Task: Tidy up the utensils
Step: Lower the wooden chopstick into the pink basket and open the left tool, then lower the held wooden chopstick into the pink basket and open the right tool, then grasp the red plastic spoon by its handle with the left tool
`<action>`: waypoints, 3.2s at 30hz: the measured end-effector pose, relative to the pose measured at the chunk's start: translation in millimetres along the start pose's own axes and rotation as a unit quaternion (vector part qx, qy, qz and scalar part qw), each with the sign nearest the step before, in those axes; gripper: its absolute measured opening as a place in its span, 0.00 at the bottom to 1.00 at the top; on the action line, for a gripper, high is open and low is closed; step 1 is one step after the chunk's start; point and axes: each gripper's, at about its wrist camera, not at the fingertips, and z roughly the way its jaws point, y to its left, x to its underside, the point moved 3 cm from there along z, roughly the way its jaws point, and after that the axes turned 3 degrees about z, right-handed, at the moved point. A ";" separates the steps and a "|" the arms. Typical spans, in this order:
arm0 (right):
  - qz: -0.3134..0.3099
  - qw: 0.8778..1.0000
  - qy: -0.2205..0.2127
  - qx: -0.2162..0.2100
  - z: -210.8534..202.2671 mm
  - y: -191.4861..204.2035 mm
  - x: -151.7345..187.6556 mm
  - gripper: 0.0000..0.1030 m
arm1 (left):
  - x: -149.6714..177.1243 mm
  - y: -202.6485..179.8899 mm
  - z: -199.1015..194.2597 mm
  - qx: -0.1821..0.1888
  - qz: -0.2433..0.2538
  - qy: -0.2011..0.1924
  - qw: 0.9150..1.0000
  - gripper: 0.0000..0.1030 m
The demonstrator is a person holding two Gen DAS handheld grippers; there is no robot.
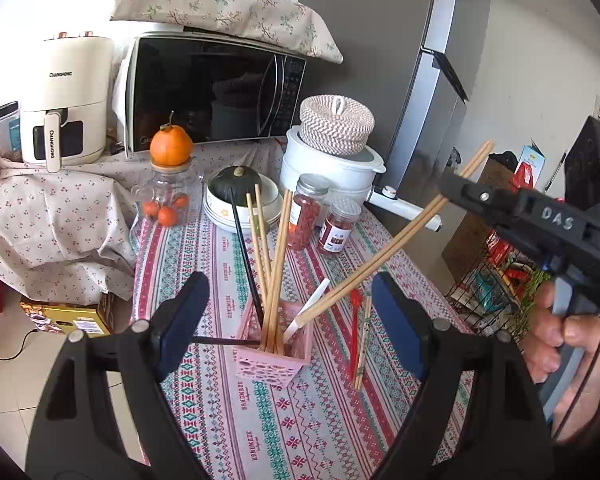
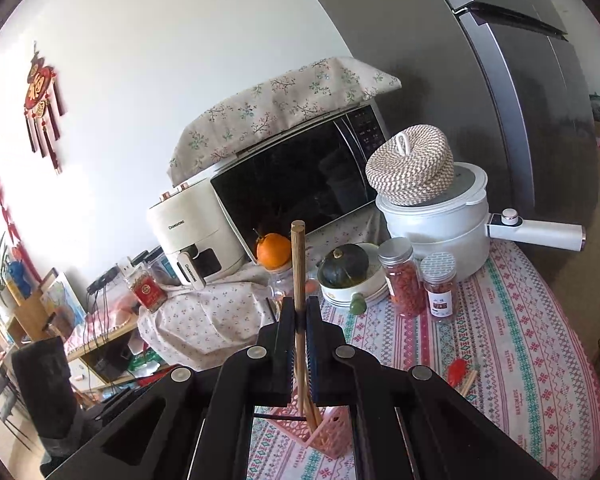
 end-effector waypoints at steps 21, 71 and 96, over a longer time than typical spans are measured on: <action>-0.036 0.998 0.050 -0.025 59.7 31.2 31.1 0.23 | -14.2 23.5 -37.3 0.018 -0.033 -0.048 0.998 0.82; 0.109 0.926 0.254 0.258 -5.8 -237.6 73.3 0.81 | 55.1 -142.6 317.6 -0.029 0.158 0.367 0.916 0.39; 0.136 0.914 0.274 0.266 10.1 -257.3 80.3 0.81 | 24.9 -149.6 221.4 0.047 0.162 0.239 0.956 0.28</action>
